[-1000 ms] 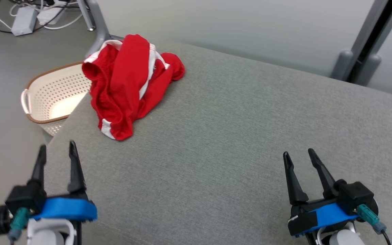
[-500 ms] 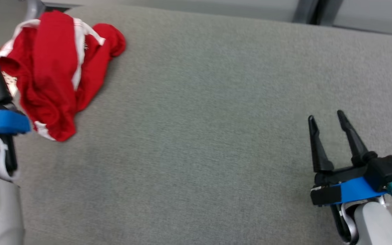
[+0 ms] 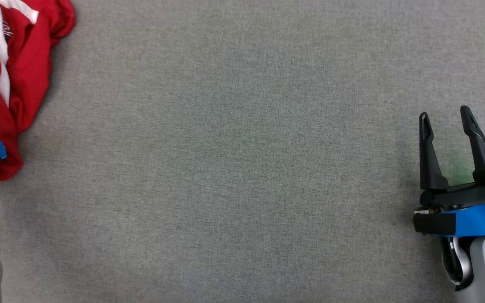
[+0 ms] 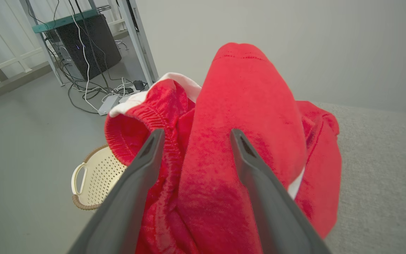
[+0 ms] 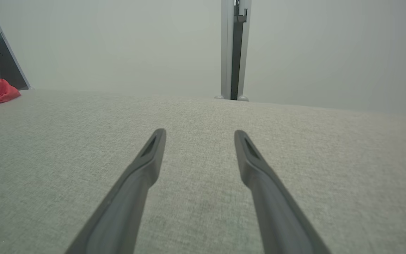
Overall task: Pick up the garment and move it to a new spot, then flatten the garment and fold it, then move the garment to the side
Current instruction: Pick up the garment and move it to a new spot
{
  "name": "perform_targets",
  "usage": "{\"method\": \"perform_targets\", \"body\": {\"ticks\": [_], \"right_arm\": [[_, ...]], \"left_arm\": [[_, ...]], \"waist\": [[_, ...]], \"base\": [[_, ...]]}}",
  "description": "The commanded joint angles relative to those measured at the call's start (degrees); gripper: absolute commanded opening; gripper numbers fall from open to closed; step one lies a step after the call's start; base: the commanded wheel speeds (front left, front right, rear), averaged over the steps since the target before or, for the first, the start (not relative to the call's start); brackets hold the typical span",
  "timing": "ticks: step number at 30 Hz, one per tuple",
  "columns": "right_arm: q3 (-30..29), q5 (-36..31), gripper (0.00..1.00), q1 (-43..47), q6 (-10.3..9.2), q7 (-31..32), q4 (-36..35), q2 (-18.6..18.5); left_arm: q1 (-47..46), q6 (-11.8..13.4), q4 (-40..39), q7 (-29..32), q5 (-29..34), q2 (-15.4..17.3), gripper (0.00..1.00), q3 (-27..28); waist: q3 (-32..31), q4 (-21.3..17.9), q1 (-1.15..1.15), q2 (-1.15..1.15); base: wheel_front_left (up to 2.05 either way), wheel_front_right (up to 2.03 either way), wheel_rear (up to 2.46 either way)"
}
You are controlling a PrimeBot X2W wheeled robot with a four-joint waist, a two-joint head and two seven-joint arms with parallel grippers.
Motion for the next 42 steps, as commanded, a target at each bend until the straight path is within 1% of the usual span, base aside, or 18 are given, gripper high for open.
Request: {"method": "perform_targets", "body": {"ticks": [1, 4, 9, 12, 13, 14, 15, 20, 25, 28, 29, 31, 33, 42], "right_arm": [[-0.33, -0.42, 1.00, -0.64, -0.02, -0.04, -0.57, -0.38], [-0.76, -0.49, 1.00, -0.61, -0.02, -0.04, -0.82, -0.62], [-0.84, -0.63, 1.00, -0.92, -0.02, -0.04, -0.82, -0.72], [-0.54, -0.80, 1.00, -1.11, -0.02, -0.04, -0.74, -0.47], [-0.47, -0.86, 1.00, -1.15, -0.02, -0.04, -0.70, -0.35], [-0.41, -0.97, 1.00, -1.14, -0.02, -0.04, -0.68, -0.25], [-0.36, -1.06, 1.00, -1.15, -0.02, -0.04, -0.63, -0.18], [-0.45, -0.76, 1.00, -1.10, -0.02, -0.04, -0.34, 0.03], [-0.23, -0.45, 1.00, -1.03, -0.02, -0.04, 0.57, 0.91], [0.05, -0.04, 1.00, -0.85, -0.02, -0.04, 1.23, 1.59], [0.05, -0.04, 1.00, -0.85, -0.02, -0.04, 1.23, 1.59], [0.19, 0.13, 1.00, -0.68, -0.02, -0.04, 1.76, 2.12], [0.30, 0.49, 1.00, -0.60, -0.02, -0.04, 2.15, 2.66], [0.50, 1.62, 1.00, 0.54, -0.02, -0.04, 4.01, 5.47]], "left_arm": [[-0.92, 0.46, 2.19, 0.03, -0.51, 0.56, 1.00, 0.50], [-1.27, 0.62, 6.74, 0.04, -1.05, 0.29, 1.00, 0.78], [-2.93, -0.97, 14.50, 1.07, -2.21, -0.76, 1.00, 0.37], [-3.76, -1.70, 17.35, 1.04, -2.52, -1.22, 1.00, 0.00], [-4.05, -1.81, 18.00, 1.05, -2.69, -1.35, 0.86, -0.08], [-4.33, -1.98, 18.40, 0.97, -2.73, -1.29, 0.36, -0.23], [-4.59, -1.97, 18.66, 0.81, -2.69, -1.24, 0.00, -0.41], [-5.59, -2.37, 18.91, 0.29, -2.96, -0.90, 0.00, -0.82], [-5.32, -1.85, 16.92, -0.16, -2.23, -0.65, 0.00, -1.60], [-4.78, -1.52, 11.91, -0.15, -1.58, -0.73, 0.00, -1.81], [-4.78, -1.52, 11.91, -0.15, -1.58, -0.73, 0.00, -1.81], [-4.24, -1.46, 8.10, -0.08, -1.45, -1.35, 0.00, -1.89], [-3.79, -1.40, 4.23, -0.09, -0.77, -1.08, 0.00, -2.21], [-4.48, -3.03, -9.92, -0.07, 2.49, -0.34, 0.00, -5.79]], "waist": [[1.36, -0.37, -0.01, 0.00], [2.13, -0.15, -0.01, 0.00], [2.89, 0.16, -0.01, 0.00], [2.96, 0.24, -0.01, 0.00], [2.92, 0.25, -0.01, 0.00], [2.85, 0.24, -0.01, 0.00], [2.76, 0.22, -0.01, 0.00], [1.87, 0.09, -0.01, 0.00], [-0.19, -0.36, -0.01, 0.00], [-1.92, -0.88, -0.01, 0.00], [-1.92, -0.88, -0.01, 0.00], [-3.27, -1.31, -0.01, 0.00], [-4.53, -1.87, -0.01, 0.00], [-10.32, -6.18, -0.01, 0.00]], "base": [[0.00, 0.00, 0.00], [0.00, 0.00, 0.00], [0.00, 0.00, 0.00], [0.00, 0.00, 0.00], [0.00, 0.00, 0.00], [0.00, 0.00, 0.00], [0.00, 0.00, 0.00], [0.00, 0.00, 0.00], [0.00, 0.00, 0.00], [0.00, 0.00, 0.00], [0.00, 0.00, 0.00], [0.00, 0.00, 0.00], [0.00, 0.00, 0.00], [0.00, 0.00, 0.00]]}}
